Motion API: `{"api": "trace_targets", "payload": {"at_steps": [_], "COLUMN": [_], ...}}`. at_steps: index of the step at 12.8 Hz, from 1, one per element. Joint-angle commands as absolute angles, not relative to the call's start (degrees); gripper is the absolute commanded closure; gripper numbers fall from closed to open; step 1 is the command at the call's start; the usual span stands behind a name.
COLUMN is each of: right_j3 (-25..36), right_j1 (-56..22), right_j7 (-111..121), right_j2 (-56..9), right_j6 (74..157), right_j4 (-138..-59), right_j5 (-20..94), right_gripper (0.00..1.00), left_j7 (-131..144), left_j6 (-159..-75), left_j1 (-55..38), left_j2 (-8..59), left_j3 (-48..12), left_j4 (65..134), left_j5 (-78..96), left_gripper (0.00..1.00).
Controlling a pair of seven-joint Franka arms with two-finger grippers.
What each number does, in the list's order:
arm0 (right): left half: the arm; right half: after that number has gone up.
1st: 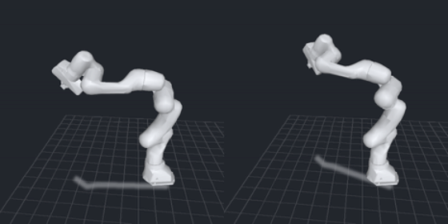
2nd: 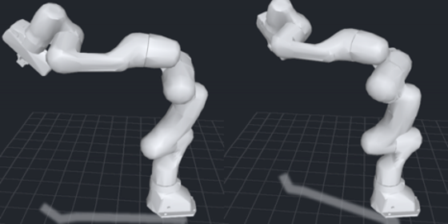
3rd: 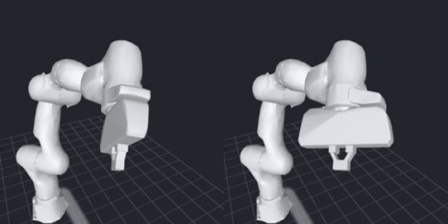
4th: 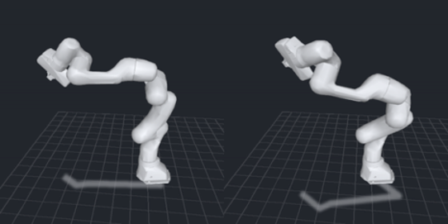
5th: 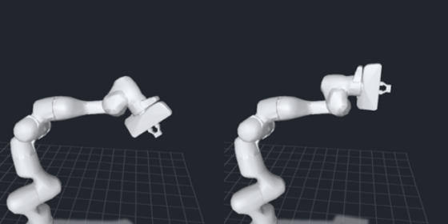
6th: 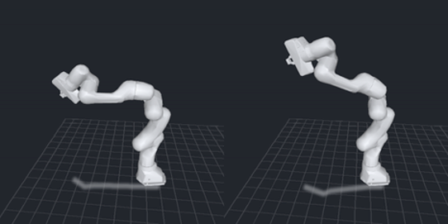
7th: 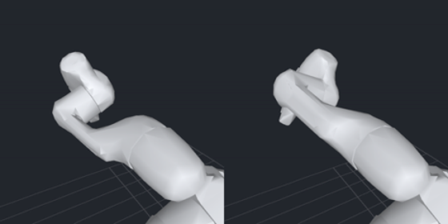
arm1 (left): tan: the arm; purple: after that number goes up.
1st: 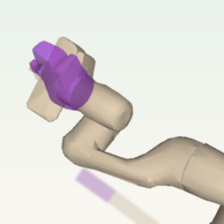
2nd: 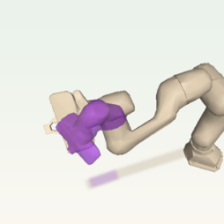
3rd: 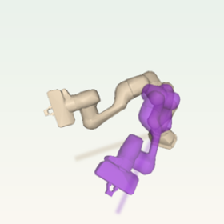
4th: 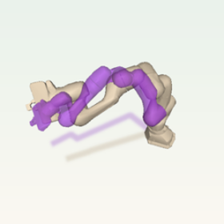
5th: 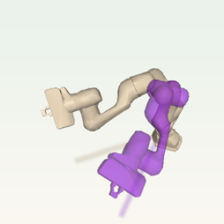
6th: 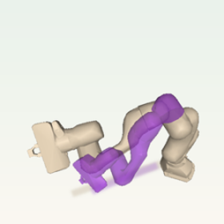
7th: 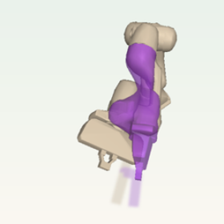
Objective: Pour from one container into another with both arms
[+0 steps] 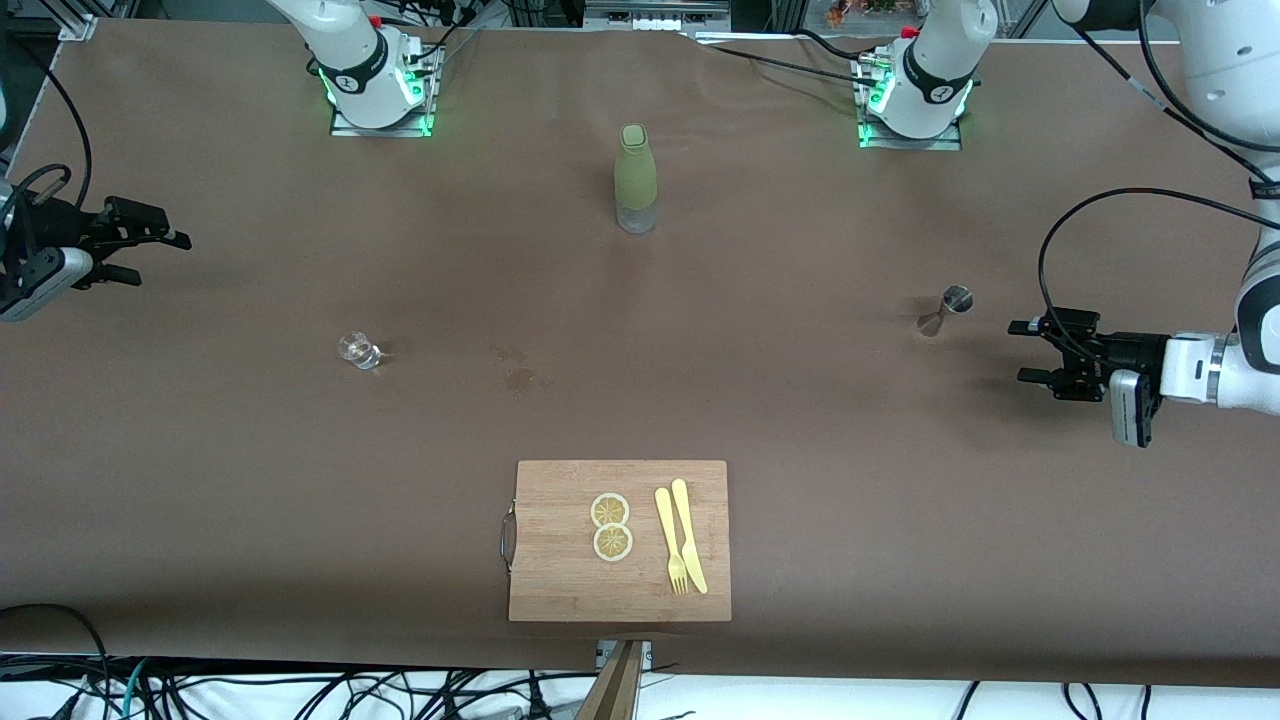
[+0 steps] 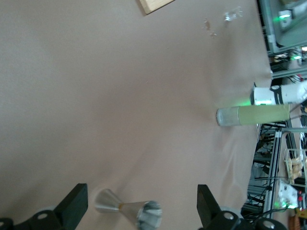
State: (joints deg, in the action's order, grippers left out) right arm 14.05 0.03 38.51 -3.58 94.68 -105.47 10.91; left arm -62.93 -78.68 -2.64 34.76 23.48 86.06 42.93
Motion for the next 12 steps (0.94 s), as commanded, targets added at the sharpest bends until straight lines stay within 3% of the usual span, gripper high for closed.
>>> {"api": "trace_targets", "payload": {"at_steps": [1,5,12], "right_j3": [10.29,1.51,1.14], "right_j1": [0.26,0.26,0.70], "right_j7": [26.32,3.12,1.06], "right_j2": [-3.25,-3.25,-1.06], "right_j6": [90.10,86.84,89.02], "right_j4": [-100.30,-94.85,-91.23], "right_j5": [6.52,0.10,0.79], "right_gripper": [0.01,0.01,0.01], "left_j7": [-48.22,-33.93,-20.54], "left_j6": [-81.89,-82.80,-85.17], "left_j1": [-4.56,-7.73,-6.24], "left_j2": [28.59,21.46,12.41], "left_j3": [18.83,11.88,10.11], "left_j4": [85.78,80.36,78.84], "left_j5": [34.84,14.82,3.43], "left_gripper": [0.00,0.00,0.00]}}
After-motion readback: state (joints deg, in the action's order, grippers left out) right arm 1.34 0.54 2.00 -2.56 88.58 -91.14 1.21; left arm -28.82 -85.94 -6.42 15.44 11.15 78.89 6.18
